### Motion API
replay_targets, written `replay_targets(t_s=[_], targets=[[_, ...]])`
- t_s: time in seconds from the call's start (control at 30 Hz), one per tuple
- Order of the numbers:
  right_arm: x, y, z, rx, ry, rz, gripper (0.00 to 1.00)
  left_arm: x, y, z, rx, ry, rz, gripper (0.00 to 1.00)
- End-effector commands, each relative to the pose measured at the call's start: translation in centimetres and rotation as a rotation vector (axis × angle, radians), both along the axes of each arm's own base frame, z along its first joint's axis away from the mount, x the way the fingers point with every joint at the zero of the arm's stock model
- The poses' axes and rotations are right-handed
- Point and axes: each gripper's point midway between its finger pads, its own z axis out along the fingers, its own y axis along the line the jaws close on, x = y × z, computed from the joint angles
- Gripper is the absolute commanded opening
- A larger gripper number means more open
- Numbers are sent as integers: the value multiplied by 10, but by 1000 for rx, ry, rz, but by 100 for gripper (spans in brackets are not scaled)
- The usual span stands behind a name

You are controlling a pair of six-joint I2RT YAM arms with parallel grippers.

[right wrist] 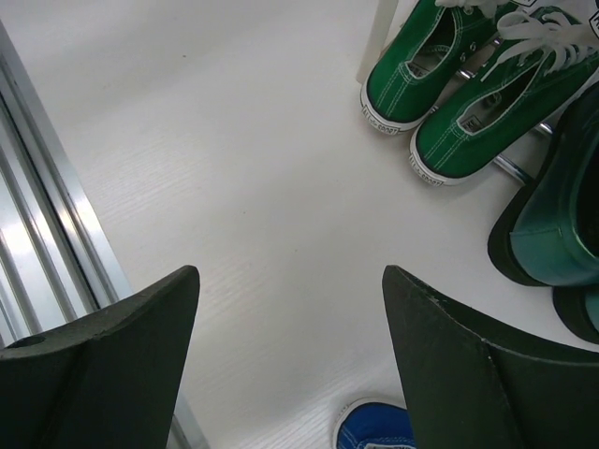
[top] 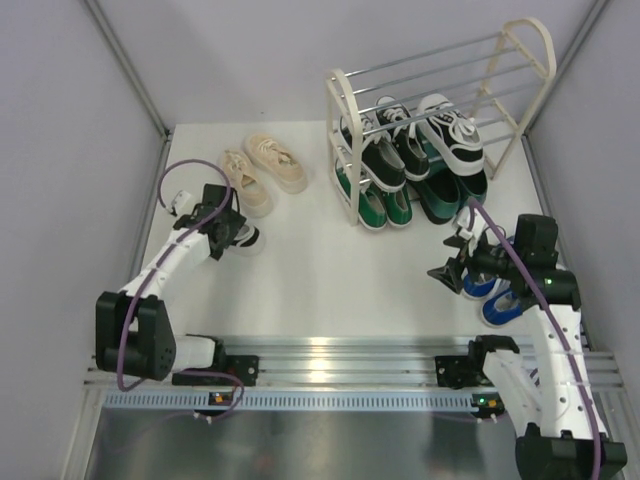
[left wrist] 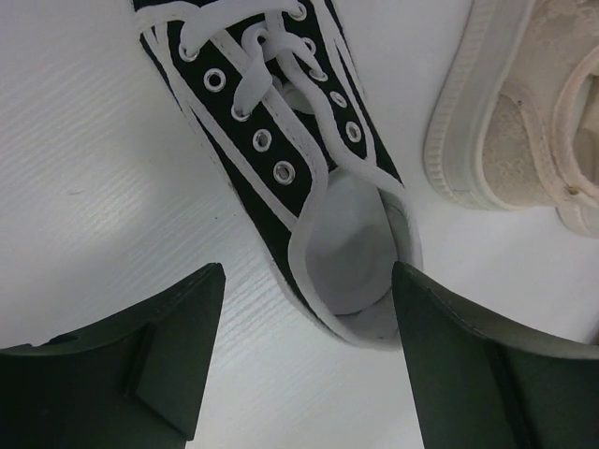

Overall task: Place and organize the shoes onto the shoe shelf
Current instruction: Pick up the shoe at the center of the board.

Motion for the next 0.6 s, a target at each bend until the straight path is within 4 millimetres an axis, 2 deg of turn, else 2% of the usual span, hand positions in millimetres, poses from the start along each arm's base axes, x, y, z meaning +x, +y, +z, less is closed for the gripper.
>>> replay_targets(t_s=[0.0, 0.13, 0.27, 0.3, 0.33, 0.4, 0.5, 0.53, 0.57], targets=[[2, 2, 13, 14, -56, 25, 79, 23, -2, -7, -20, -31, -24, 77], [2, 1, 11, 13, -50, 22, 79, 35, 4, -23, 9, -30, -17, 73], [2, 0, 10, 14, -48, 21, 79, 38, 9, -39, 22, -19, -26, 57], [1, 0, 10, 14, -48, 21, 79, 38, 9, -41, 23, -18, -33, 38], [1, 0, 11, 16, -48, 22, 79, 36, 12, -43, 33, -11, -40, 27], [0, 0, 11, 17, -48, 26, 79, 34, 12, -40, 44, -17, -57, 10], [-3, 1, 12, 18, -50, 41, 79, 25, 6, -28, 45, -44, -146, 0], [-5, 2, 12, 17, -47, 48, 79, 22, 4, -21, 62, -52, -197, 0], [-7, 3, 14, 11, -52, 64, 79, 14, -1, -6, 52, -106, -232, 0]])
